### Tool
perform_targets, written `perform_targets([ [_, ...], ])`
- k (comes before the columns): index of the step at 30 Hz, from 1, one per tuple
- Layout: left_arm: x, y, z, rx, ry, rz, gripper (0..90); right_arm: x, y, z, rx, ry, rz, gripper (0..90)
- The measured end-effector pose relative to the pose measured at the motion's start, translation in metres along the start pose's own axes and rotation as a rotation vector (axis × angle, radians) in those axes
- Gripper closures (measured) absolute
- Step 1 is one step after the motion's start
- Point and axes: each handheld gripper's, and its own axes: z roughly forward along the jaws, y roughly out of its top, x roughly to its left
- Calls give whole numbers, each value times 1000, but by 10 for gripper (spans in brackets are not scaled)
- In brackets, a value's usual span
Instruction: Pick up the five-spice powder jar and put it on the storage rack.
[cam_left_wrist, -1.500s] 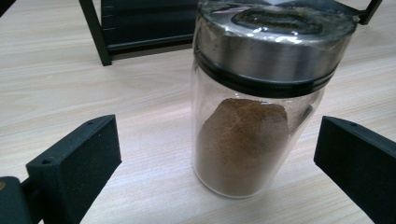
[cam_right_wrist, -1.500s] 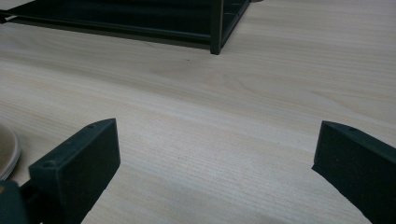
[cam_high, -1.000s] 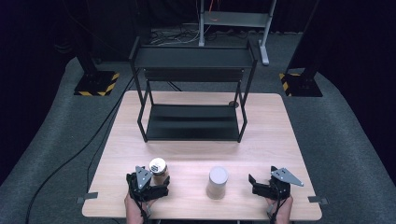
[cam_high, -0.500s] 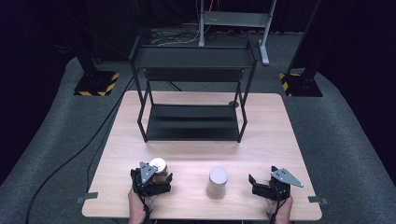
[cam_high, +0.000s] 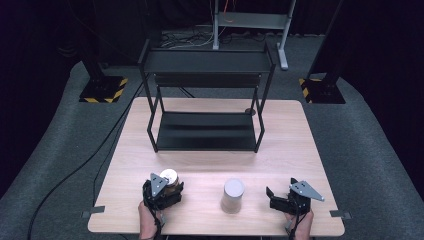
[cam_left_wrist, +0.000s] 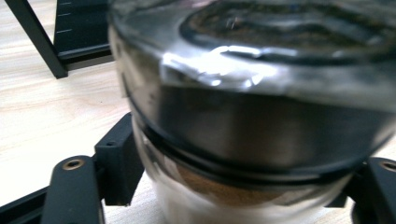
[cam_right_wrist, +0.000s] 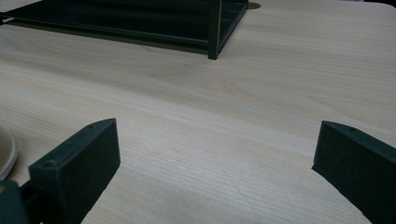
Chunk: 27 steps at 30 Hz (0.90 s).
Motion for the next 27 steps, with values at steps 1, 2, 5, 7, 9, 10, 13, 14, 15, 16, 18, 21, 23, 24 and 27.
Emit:
perform_targets([
  [1,0,0,0,-2,-1,2,281,0,0,0,2,-1,-1,0],
  [2,0,-1,0,-3,-3,2,288,0,1,0,3,-2,-1,0],
  [5,0,-1,0,-8,-3,4,309,0,1,0,9,1,0,0],
  [7,0,-1,0,-9,-2,4,311,1,1,0,6,0,-2,0],
  [9,0,-1,0,-9,-5,3,312,0,1,0,7,2,-1,0],
  [10,0,-1,0,-9,-5,4,312,0,1,0,7,3,-1,0],
  [13,0,-1,0,-8,-5,4,312,0,1,0,8,5,-2,0],
  [14,0,-1,0,-7,-6,4,313,0,1,0,9,6,-2,0],
  [15,1,-1,0,-6,-8,4,313,0,1,0,9,4,-2,0],
  [16,1,0,0,-4,-10,6,313,0,1,0,8,3,-2,0],
  [18,1,0,0,-3,-13,7,313,0,2,0,10,2,-1,0],
  [21,2,0,-1,-3,-16,9,313,0,1,0,9,4,-4,0],
  [23,2,1,-1,-4,-15,10,313,0,1,0,9,4,-2,0],
  [24,2,1,-2,-7,-16,11,313,0,2,0,10,5,-1,0],
  [27,2,3,-4,-11,-17,13,314,0,1,0,9,3,-3,0],
])
